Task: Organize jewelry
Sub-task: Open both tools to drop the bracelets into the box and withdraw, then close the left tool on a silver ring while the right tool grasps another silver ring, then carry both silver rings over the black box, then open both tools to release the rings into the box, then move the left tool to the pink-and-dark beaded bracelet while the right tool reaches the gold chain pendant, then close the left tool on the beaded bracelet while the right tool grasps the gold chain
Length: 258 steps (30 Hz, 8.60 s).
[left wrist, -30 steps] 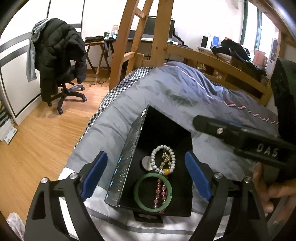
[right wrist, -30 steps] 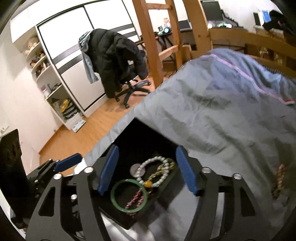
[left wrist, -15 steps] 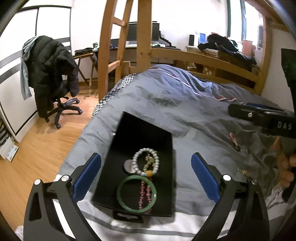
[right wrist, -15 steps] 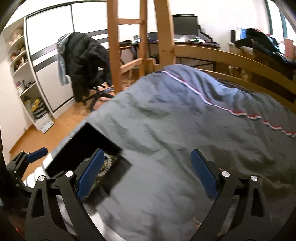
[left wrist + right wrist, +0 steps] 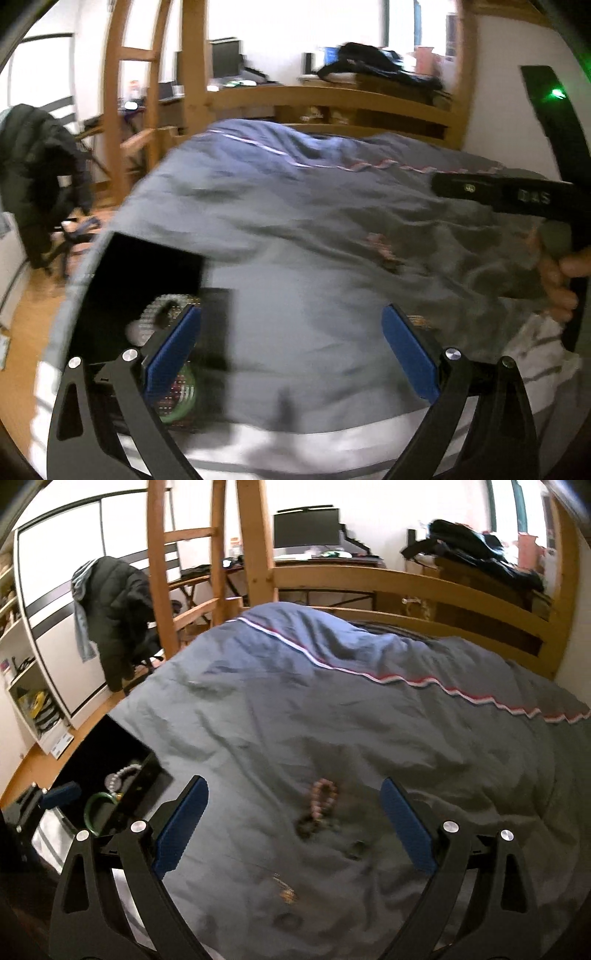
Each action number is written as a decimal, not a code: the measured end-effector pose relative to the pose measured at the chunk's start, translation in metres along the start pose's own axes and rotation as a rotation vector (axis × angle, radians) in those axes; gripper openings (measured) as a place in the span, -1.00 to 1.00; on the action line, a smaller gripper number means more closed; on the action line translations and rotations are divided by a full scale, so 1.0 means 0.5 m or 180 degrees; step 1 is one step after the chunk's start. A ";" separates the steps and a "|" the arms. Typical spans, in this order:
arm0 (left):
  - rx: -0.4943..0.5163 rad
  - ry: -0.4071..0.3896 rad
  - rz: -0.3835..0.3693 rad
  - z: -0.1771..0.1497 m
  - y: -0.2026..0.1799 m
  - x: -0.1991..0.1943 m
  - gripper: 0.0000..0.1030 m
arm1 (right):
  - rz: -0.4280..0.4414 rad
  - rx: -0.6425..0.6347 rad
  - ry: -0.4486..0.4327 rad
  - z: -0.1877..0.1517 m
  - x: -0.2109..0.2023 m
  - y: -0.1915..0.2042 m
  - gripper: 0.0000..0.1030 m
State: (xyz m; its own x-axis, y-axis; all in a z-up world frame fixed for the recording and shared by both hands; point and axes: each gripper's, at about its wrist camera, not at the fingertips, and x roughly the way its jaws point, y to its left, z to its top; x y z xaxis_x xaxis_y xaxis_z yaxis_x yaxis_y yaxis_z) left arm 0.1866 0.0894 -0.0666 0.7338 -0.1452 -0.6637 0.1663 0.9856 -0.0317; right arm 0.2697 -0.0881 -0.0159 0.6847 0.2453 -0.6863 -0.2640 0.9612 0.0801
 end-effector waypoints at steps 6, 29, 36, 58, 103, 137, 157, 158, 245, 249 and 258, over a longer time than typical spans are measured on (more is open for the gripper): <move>0.0255 0.0129 -0.0496 -0.018 -0.121 0.078 0.87 | -0.0009 0.0116 0.0100 -0.049 0.020 -0.076 0.41; 0.0645 0.0669 -0.0921 -0.076 -0.224 0.249 0.24 | 0.0332 0.0123 0.0469 -0.174 0.232 -0.147 -0.28; 0.0652 0.0668 -0.0931 -0.075 -0.227 0.242 -0.55 | 0.0304 0.0084 0.0403 -0.173 0.219 -0.146 -0.61; 0.0628 0.0475 -0.0616 -0.060 -0.216 0.130 -0.62 | 0.0181 0.0019 0.0289 -0.143 0.049 -0.112 -0.61; -0.0209 0.0095 0.0617 0.009 0.179 -0.080 -0.62 | 0.0787 -0.0762 0.0115 -0.011 0.000 0.314 -0.61; -0.0533 0.0400 0.0727 -0.034 0.251 -0.032 -0.62 | 0.1275 -0.0681 0.0543 0.014 0.175 0.487 -0.60; -0.0562 0.0023 0.0829 -0.018 0.231 -0.067 0.82 | 0.0878 -0.0408 0.0247 0.077 0.100 0.369 0.74; -0.0540 -0.0003 0.0826 -0.017 0.225 -0.068 0.82 | 0.0827 -0.0404 0.0220 0.080 0.090 0.355 0.75; 0.0244 0.0560 -0.0598 0.069 -0.165 0.357 0.11 | 0.0905 0.0080 0.0479 -0.230 0.131 -0.068 -0.80; 0.0235 0.0691 -0.0662 0.061 -0.165 0.375 -0.61 | 0.0900 0.0062 0.0482 -0.231 0.131 -0.066 -0.80; 0.0106 0.0588 -0.0681 0.086 -0.145 0.346 -0.81 | 0.0919 0.0096 0.0386 -0.220 0.116 -0.070 -0.80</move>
State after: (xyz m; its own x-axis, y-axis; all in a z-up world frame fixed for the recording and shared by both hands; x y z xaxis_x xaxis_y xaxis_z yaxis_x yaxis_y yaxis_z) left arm 0.3297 -0.0109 -0.1469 0.5476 -0.3281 -0.7697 0.3282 0.9304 -0.1631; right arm 0.2437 -0.1213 -0.1380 0.4977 0.4936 -0.7132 -0.4143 0.8577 0.3044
